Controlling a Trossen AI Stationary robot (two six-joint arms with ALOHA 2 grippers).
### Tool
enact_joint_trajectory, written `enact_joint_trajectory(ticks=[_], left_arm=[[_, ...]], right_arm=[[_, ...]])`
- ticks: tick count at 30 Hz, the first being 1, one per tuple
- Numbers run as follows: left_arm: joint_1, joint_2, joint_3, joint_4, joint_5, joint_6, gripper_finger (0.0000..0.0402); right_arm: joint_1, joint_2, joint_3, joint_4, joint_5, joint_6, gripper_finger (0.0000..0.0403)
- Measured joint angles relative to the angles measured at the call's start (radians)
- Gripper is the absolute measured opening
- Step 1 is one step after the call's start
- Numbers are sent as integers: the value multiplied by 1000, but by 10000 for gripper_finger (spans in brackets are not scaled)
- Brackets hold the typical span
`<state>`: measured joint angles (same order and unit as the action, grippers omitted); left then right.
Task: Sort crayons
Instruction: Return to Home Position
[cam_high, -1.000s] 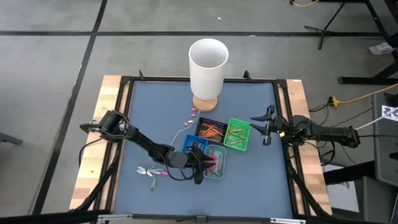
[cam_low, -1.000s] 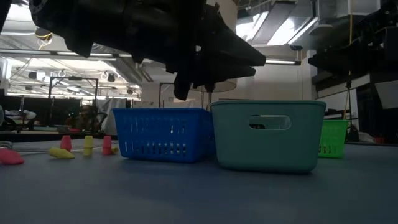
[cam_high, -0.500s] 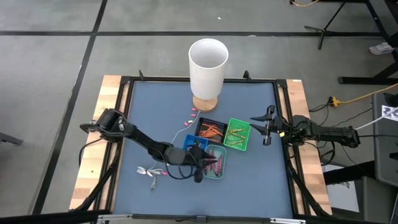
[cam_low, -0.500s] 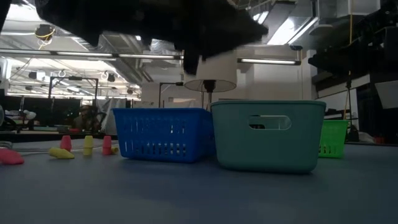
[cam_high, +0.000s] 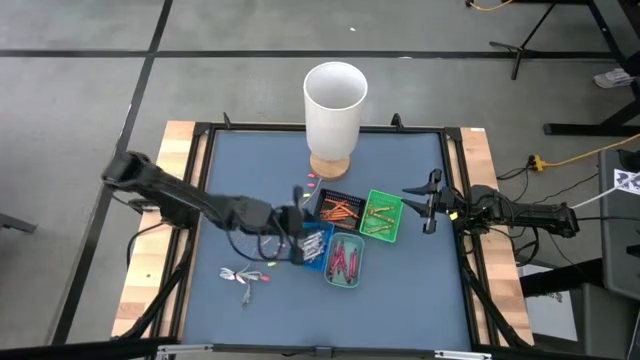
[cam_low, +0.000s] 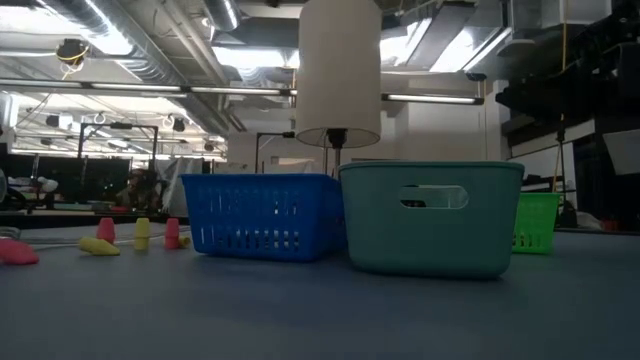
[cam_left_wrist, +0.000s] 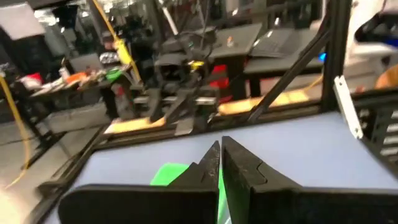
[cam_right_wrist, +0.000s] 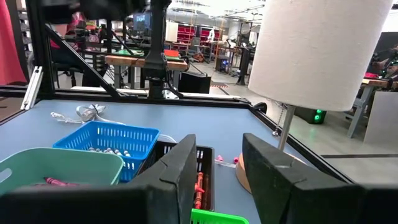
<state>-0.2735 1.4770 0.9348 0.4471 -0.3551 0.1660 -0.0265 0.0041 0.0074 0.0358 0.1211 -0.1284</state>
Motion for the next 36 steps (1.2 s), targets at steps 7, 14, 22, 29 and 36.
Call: enact_joint_trajectory(ticks=[7, 14, 22, 29, 36], left_arm=[[32, -262, 0, -377, -83, -34, 1], [35, -446, 0, -628, -165, -77, 0], [46, -696, 0, -872, -176, -160, 0], [46, -898, -41, -997, -176, -181, 0], [46, -1113, -248, -927, -176, -213, 0]], right_arm=[[0, 0, 0, 0, 0, 0, 128], [0, 0, 0, 0, 0, 0, 128], [0, 0, 0, 0, 0, 0, 128], [0, 0, 0, 0, 0, 0, 128], [0, 0, 0, 0, 0, 0, 128]])
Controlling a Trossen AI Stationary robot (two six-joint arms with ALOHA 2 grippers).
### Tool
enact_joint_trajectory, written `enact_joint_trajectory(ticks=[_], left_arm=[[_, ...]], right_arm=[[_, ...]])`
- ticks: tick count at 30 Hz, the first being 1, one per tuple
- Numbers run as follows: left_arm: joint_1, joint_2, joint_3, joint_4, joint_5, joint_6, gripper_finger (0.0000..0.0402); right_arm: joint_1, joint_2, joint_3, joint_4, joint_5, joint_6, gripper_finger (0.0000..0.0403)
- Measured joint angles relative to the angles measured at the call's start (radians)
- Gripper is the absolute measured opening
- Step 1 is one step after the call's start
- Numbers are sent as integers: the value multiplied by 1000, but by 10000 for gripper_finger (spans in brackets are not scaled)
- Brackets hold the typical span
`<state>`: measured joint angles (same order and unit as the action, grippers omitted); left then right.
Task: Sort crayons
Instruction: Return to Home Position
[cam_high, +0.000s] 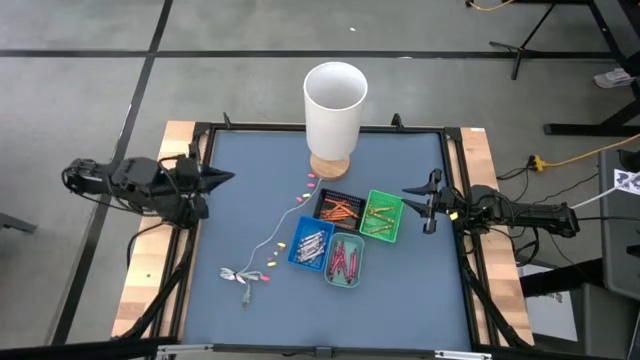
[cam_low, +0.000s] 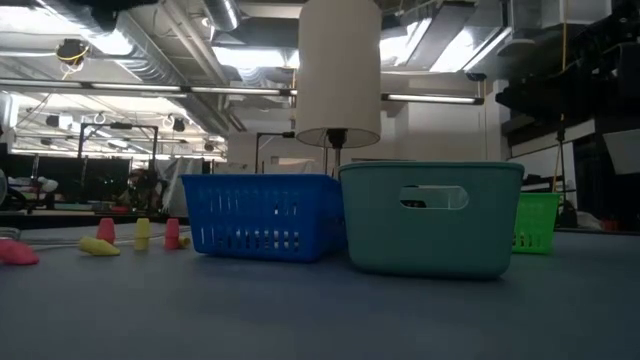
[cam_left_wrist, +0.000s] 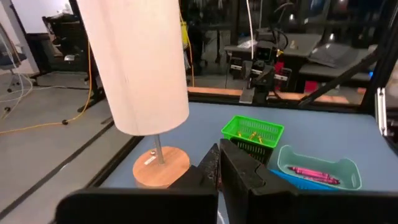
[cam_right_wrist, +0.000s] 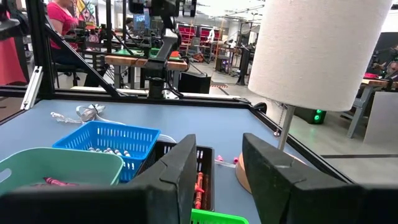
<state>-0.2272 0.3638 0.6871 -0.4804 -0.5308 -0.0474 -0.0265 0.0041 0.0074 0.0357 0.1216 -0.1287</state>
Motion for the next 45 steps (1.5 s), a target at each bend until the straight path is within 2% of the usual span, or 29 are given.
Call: enact_joint_trajectory(ticks=[8, 13, 18, 27, 39, 45], left_arm=[[0, -175, -271, 273, 0, 53, 0], [13, -262, -363, 292, 0, 57, 0], [44, -361, -379, 246, 0, 57, 0], [67, -361, -417, 229, 62, 35, 0], [112, -360, -640, 429, 114, -53, 0], [164, -361, -679, 534, 239, 41, 0]], right_arm=[[0, 0, 0, 0, 0, 0, 128], [0, 0, 0, 0, 0, 0, 128], [0, 0, 0, 0, 0, 0, 128], [0, 0, -1, 4, 0, 0, 128], [0, 0, -1, 6, -1, 0, 128], [0, 0, -1, 7, -1, 0, 128]])
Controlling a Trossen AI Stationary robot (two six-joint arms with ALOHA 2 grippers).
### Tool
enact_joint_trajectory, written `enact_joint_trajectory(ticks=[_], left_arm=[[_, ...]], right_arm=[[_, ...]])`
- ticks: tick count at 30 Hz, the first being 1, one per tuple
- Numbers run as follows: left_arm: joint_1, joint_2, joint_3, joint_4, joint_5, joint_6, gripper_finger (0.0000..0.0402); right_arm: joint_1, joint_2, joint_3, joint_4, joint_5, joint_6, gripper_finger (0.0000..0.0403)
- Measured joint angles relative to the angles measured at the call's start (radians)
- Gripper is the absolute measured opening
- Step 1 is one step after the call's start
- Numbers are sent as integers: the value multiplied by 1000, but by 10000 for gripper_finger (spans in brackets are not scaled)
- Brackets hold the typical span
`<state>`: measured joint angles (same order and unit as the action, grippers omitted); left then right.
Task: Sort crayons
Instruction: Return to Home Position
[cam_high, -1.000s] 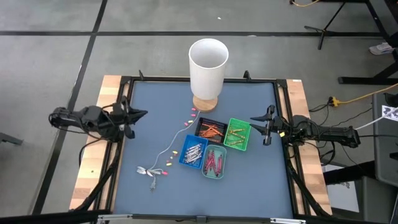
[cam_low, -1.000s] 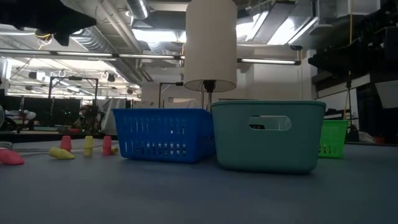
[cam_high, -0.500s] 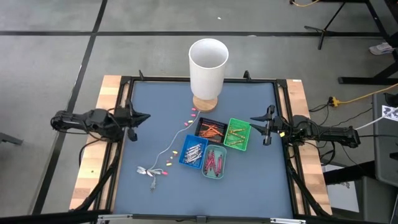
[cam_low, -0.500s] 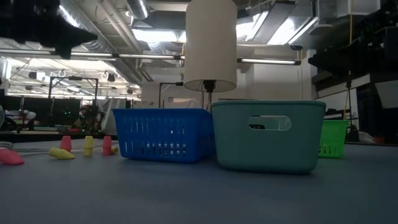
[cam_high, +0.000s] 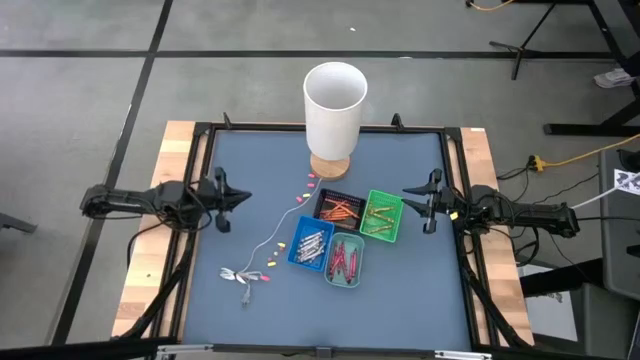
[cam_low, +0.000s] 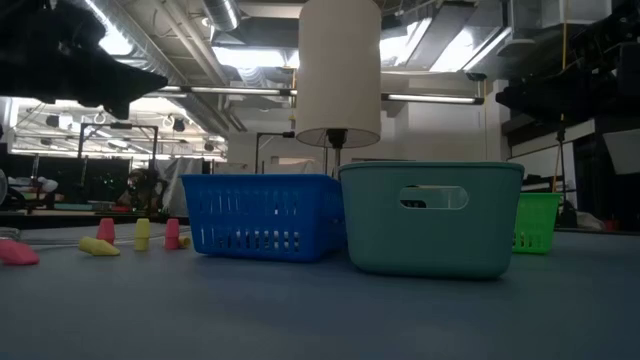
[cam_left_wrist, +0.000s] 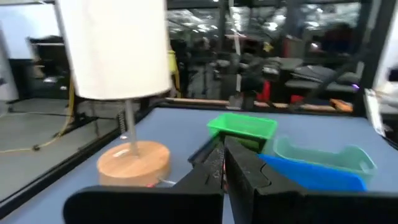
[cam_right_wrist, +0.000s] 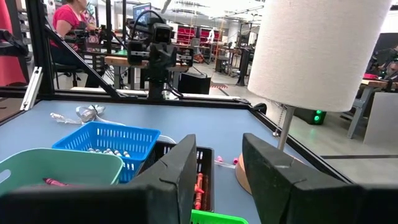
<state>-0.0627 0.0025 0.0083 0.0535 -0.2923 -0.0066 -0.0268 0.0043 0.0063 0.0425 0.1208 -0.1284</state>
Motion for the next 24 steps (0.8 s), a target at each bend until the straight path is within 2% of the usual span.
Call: enact_joint_trajectory(ticks=[5, 7, 24], left_arm=[[51, 7, -1, -21, 167, 51, 0], [62, 7, -1, -28, 202, 62, 0], [87, 9, -1, -29, 209, 38, 0]], right_arm=[[0, 0, 0, 0, 0, 0, 128], [0, 0, 0, 0, 0, 0, 128], [0, 0, 0, 0, 1, 0, 128]])
